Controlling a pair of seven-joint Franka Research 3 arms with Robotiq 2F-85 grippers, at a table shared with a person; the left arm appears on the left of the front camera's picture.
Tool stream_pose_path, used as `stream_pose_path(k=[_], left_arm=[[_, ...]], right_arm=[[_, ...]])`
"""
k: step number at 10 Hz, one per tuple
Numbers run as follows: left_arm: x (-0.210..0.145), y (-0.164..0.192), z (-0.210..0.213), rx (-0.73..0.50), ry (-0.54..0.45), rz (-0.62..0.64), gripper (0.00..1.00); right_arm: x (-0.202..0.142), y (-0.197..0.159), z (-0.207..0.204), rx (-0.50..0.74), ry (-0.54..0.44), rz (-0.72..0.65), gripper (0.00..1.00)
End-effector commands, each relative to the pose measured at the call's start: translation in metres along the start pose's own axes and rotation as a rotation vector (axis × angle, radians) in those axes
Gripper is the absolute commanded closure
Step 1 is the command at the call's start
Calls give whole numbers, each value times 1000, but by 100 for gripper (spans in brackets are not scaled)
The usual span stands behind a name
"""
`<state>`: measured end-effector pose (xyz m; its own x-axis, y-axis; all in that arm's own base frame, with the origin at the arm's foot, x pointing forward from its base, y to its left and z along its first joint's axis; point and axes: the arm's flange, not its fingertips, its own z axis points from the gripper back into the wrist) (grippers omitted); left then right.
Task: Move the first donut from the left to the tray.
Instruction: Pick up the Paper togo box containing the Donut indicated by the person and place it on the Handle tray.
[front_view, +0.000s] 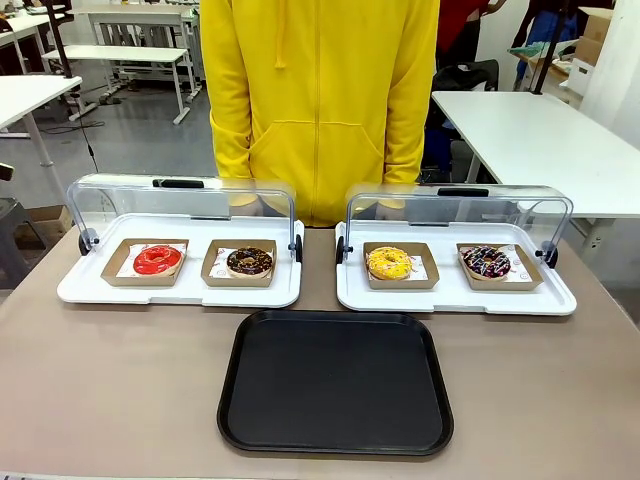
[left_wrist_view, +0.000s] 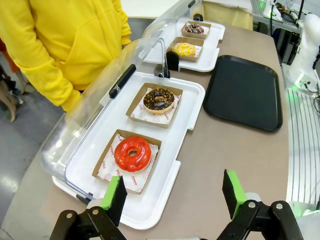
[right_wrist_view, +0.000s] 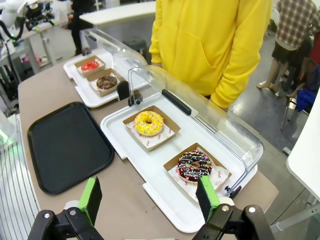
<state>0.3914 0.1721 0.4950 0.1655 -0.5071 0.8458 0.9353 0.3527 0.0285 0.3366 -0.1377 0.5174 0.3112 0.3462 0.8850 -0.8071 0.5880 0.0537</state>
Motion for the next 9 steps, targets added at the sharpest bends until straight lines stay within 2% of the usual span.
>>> stream_pose_path(k=[1, 9], left_arm=[[1, -1, 1, -1, -6, -12, 0], [1, -1, 1, -1, -6, -12, 0]], right_arm=[[2, -3, -1, -1, -26, 25, 0], [2, -3, -1, -1, -26, 25, 0]])
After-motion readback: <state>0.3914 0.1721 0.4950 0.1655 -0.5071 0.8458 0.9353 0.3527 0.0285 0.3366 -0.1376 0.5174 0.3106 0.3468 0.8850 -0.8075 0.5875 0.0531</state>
